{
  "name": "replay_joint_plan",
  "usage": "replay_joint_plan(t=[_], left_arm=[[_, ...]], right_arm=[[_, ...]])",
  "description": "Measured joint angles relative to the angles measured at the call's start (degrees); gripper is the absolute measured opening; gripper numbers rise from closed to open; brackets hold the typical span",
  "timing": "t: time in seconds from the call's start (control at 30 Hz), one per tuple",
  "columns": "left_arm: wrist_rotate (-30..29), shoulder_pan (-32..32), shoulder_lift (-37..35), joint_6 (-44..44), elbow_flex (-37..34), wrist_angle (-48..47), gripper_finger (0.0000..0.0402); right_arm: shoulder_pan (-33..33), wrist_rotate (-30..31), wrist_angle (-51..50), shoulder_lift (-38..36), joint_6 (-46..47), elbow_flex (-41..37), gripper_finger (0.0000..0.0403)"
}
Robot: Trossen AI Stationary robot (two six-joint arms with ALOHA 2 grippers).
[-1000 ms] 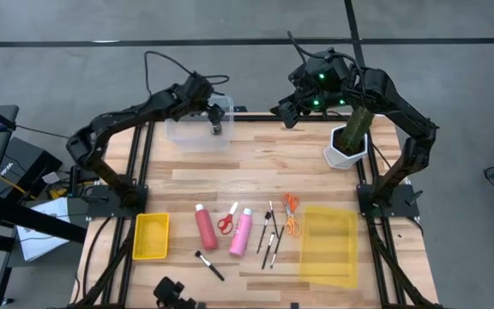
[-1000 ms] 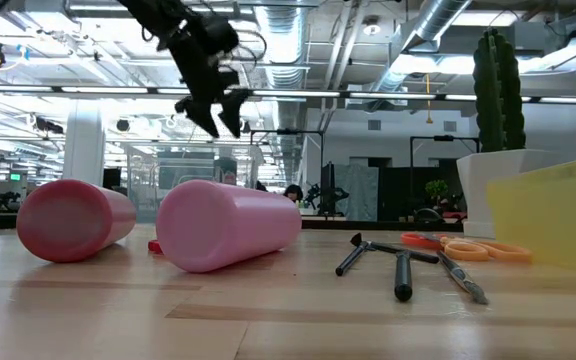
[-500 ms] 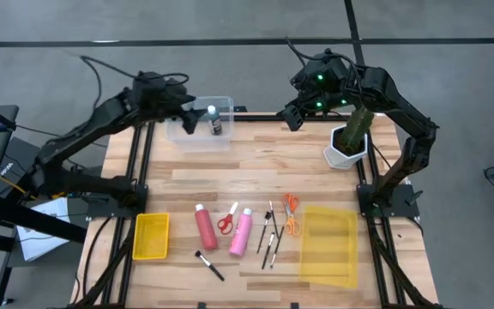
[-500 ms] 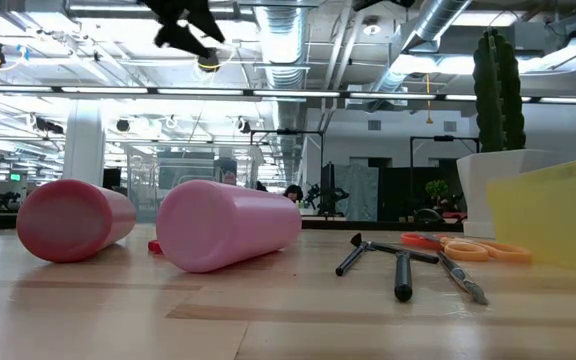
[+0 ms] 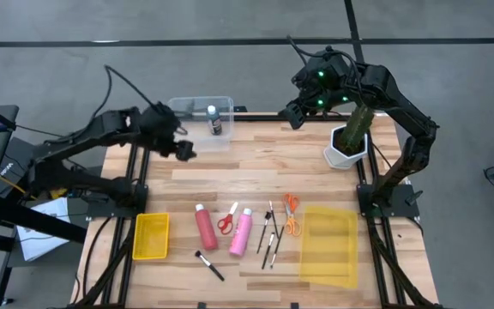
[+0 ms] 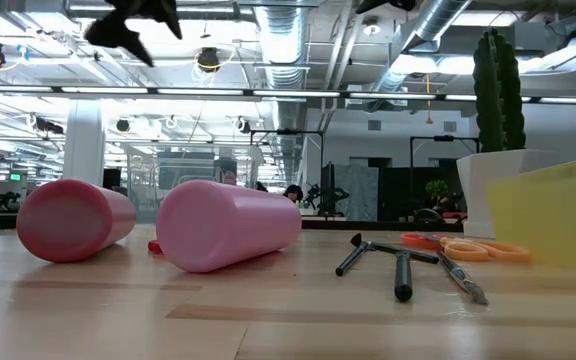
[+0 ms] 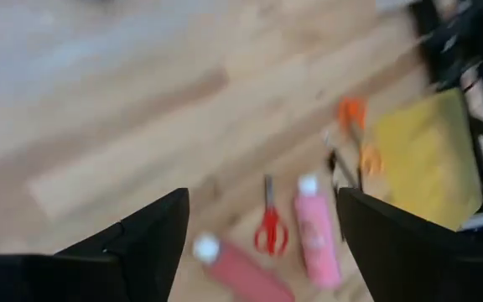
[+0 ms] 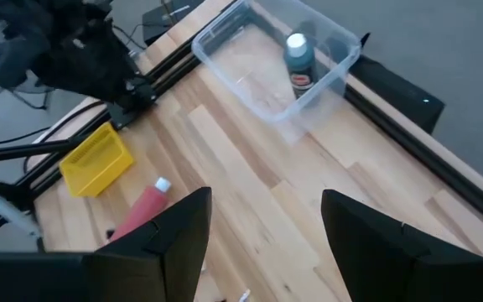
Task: Pick & Place Paint Supplies
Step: Put the red paint bottle into the transparent bin
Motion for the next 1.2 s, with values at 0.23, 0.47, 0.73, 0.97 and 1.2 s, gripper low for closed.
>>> replay_joint_plan(t=[0.23, 0.47, 0.73, 0.97, 1.2], left_arm=[[-2.1, -10.1, 0.7, -14.7, -3.4, -3.7, 0.0297], [0.0, -17.8, 1.2, -30.2, -11.7, 5.1, 0.0297], [9.3, -20.1, 4.6, -44.6, -25.7, 18.5, 0.0297], [11.9, -20.1, 10.1, -49.6, -32.6, 27.9, 0.0297], [10.6, -19.2, 14.2, -50.6, -33.2, 32.3, 0.0297]], right_arm=[[0.0, -0.2, 0.0, 0.0, -1.0, 0.0, 0.0223], [0.0, -1.5, 0.0, 0.0, -1.3, 0.0, 0.0223], [0.0, -3.0, -0.1, 0.0, -3.2, 0.0, 0.0223], [-0.3, -3.1, -0.3, 0.0, -4.2, 0.0, 0.0223], [-0.4, -3.1, -0.4, 0.0, -4.2, 0.0, 0.0223]])
